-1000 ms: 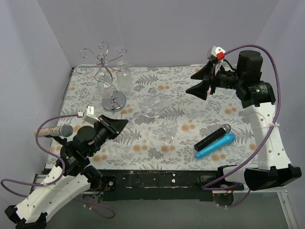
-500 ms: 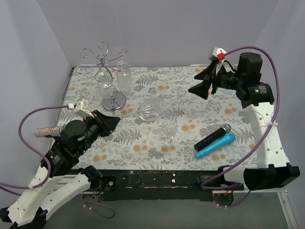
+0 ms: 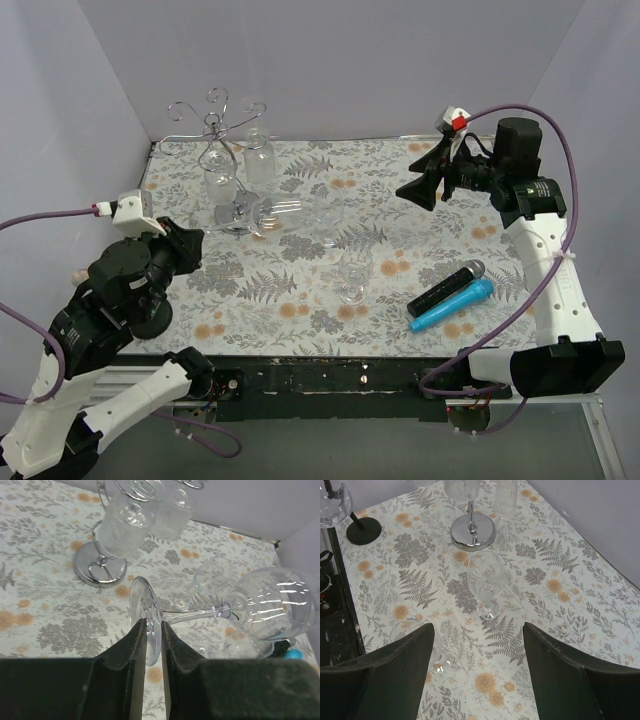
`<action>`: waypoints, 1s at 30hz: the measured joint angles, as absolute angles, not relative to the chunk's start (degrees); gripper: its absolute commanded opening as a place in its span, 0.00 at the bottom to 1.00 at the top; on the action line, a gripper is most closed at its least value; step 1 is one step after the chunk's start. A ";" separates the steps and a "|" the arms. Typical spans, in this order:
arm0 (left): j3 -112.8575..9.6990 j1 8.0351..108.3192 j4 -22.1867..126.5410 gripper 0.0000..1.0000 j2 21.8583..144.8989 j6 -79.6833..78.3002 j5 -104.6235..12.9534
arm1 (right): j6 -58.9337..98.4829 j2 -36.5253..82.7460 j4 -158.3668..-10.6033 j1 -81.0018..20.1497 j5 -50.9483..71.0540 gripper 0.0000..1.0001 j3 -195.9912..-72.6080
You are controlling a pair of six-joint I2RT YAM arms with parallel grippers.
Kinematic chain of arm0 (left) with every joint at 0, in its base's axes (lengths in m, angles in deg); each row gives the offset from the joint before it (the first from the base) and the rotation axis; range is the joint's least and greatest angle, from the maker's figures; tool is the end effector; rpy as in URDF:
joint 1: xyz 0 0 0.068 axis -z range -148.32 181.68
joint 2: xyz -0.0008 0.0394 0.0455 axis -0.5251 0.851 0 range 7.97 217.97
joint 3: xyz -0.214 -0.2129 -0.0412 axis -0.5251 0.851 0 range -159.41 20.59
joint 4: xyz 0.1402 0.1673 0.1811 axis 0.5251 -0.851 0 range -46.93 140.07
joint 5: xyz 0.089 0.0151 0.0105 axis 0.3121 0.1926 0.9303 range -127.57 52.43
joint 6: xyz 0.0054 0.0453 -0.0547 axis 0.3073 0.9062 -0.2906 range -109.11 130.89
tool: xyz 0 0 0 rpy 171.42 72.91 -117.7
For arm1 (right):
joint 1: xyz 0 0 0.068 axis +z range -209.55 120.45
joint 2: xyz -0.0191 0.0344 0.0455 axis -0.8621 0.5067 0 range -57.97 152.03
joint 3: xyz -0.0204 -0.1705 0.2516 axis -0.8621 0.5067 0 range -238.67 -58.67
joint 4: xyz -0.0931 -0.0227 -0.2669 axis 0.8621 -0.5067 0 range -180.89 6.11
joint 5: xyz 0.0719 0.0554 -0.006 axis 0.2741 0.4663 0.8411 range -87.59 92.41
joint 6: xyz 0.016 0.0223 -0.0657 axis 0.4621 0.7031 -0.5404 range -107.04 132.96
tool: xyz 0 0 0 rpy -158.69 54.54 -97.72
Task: Place the wine glass upside down on the wine glass rack
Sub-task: Turn the wine glass upside down at the wine rack.
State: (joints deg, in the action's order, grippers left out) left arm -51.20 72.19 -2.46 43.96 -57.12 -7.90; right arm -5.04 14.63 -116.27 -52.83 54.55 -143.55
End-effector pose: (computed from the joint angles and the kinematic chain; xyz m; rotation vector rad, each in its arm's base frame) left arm 0.0813 -0.0313 0.4576 -0.8035 1.7316 -0.8406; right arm 0.2769 0.0791 0.4746 -0.9563 1.5764 0.7295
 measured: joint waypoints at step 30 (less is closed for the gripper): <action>-58.48 72.19 -13.91 0.00 55.15 -19.79 13.30 | -5.28 15.74 -111.51 -53.58 56.69 0.78 -134.26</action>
